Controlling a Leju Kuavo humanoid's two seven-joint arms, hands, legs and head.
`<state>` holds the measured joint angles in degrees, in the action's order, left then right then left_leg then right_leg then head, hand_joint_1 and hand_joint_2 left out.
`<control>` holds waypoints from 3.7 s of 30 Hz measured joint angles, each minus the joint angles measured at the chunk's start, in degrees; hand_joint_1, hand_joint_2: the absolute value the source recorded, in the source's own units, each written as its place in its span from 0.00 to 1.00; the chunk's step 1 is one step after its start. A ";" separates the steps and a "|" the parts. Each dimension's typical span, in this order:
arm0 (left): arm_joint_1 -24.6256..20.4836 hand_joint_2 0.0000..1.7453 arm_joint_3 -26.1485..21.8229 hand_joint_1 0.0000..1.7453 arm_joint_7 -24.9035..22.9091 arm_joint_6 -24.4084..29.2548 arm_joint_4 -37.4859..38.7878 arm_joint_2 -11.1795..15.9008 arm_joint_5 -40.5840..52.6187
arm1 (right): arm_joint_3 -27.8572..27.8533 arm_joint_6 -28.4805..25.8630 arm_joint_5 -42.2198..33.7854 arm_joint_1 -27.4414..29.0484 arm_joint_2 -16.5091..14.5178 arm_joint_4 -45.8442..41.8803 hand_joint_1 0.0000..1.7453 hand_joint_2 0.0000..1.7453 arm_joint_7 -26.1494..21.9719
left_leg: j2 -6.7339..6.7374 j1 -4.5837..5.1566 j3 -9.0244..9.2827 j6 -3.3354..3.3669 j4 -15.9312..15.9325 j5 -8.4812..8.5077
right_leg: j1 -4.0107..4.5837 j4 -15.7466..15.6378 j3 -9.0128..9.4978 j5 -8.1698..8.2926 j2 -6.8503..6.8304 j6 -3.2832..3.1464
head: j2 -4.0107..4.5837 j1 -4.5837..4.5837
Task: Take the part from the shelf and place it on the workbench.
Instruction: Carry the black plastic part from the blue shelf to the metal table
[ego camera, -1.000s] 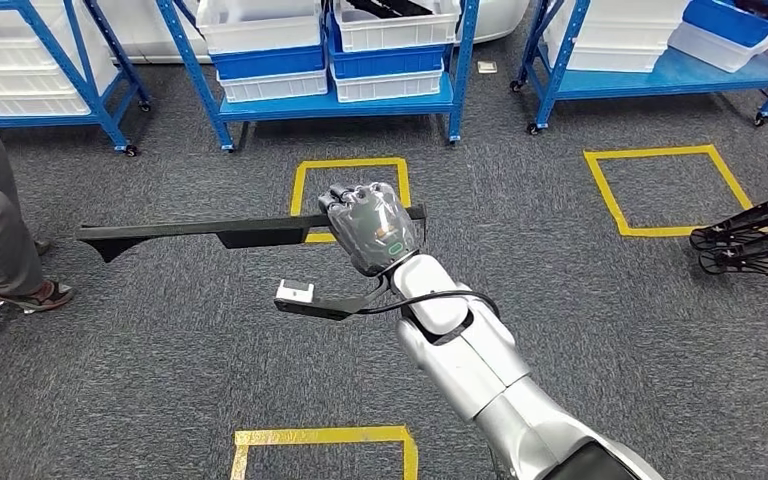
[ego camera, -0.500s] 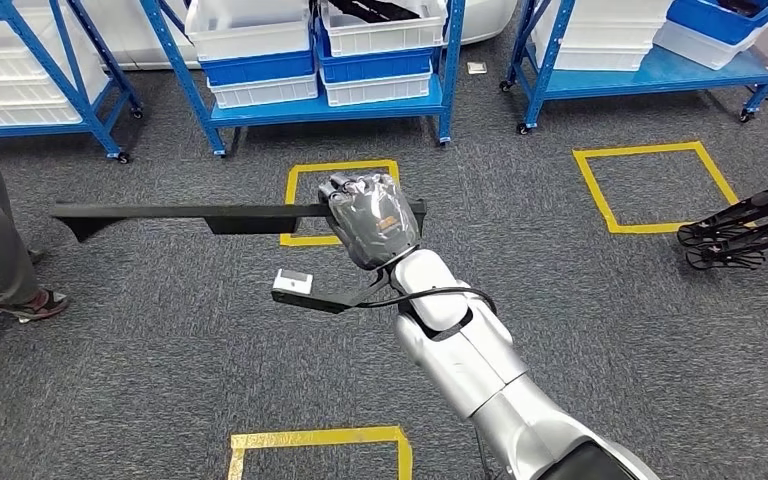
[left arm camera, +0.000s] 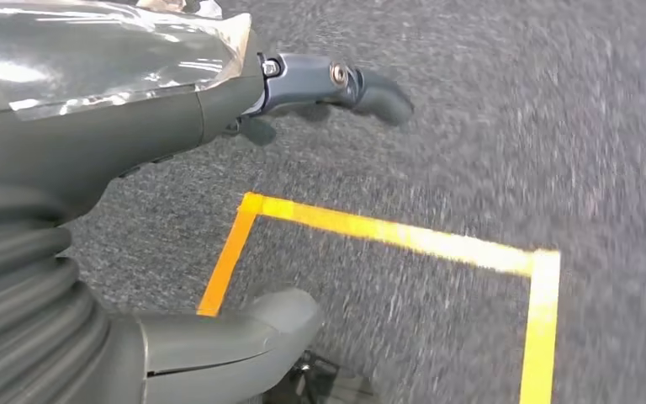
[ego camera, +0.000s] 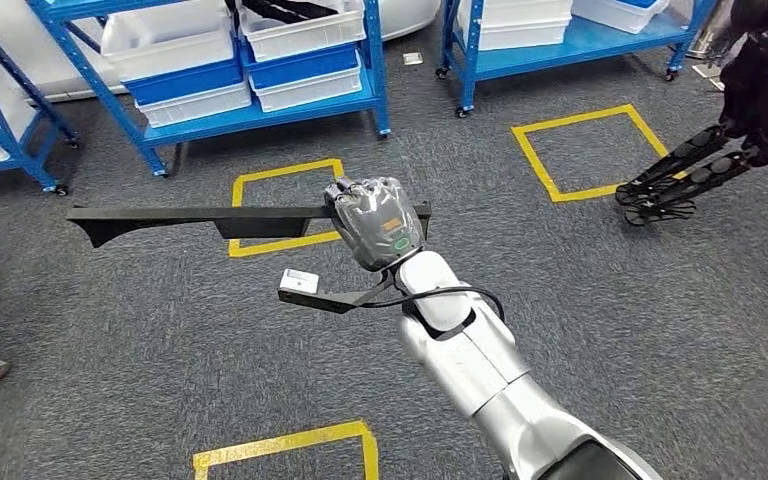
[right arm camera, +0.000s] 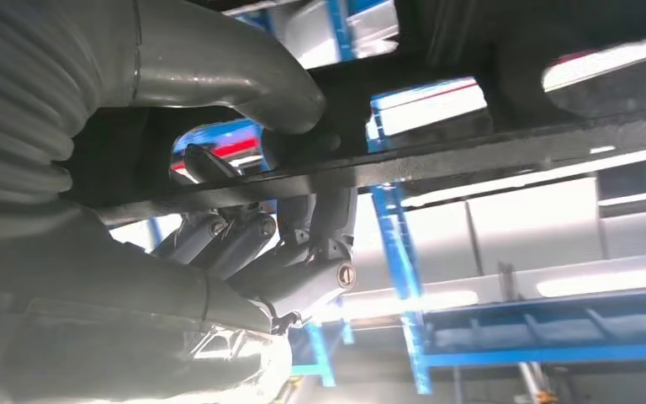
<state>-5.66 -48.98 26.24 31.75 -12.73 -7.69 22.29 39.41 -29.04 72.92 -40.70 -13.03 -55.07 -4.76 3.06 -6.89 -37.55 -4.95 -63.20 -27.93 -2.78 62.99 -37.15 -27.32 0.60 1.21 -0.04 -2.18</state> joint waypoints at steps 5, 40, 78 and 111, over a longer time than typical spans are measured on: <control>0.11 1.00 0.00 0.00 -0.12 0.16 0.03 -0.05 -0.02 | -0.05 0.25 0.22 0.05 -0.05 -0.01 0.94 1.00 -0.02 | -3.06 5.32 -4.93 6.77 -11.82 -4.70 | 3.60 -0.51 0.06 0.74 3.52 -1.24 | 0.00 -0.74; 0.20 1.00 -1.10 0.00 -0.13 0.17 -0.32 0.56 -0.19 | -0.74 0.02 4.73 -2.18 -0.43 1.83 0.94 1.00 2.35 | -3.07 5.20 5.43 7.84 2.61 -2.73 | 1.13 -1.97 -0.58 2.97 0.27 1.00 | 0.00 -0.31; 0.51 1.00 -1.11 0.00 0.23 0.15 -0.14 0.24 0.50 | -1.38 0.18 6.42 -1.18 0.36 1.22 0.94 1.00 2.91 | -3.97 4.94 3.89 4.02 4.94 1.38 | 0.78 -6.00 3.05 2.68 -0.15 1.49 | 0.00 1.12; 0.50 1.00 -1.11 0.00 0.60 -0.40 -0.14 0.15 1.18 | -2.10 0.45 6.69 -0.69 0.71 0.96 0.94 1.00 2.92 | -3.87 5.18 3.47 4.45 4.88 1.60 | 0.63 -5.96 2.50 3.13 -0.09 2.42 | 0.00 1.37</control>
<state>-5.16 -50.09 26.84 31.35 -12.87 -7.54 23.48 37.30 -28.59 79.61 -41.39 -12.32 -54.11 -1.84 -0.81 -1.72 -34.07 -0.50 -58.33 -26.33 -2.15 57.03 -34.65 -24.20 0.51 3.63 -0.04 -0.81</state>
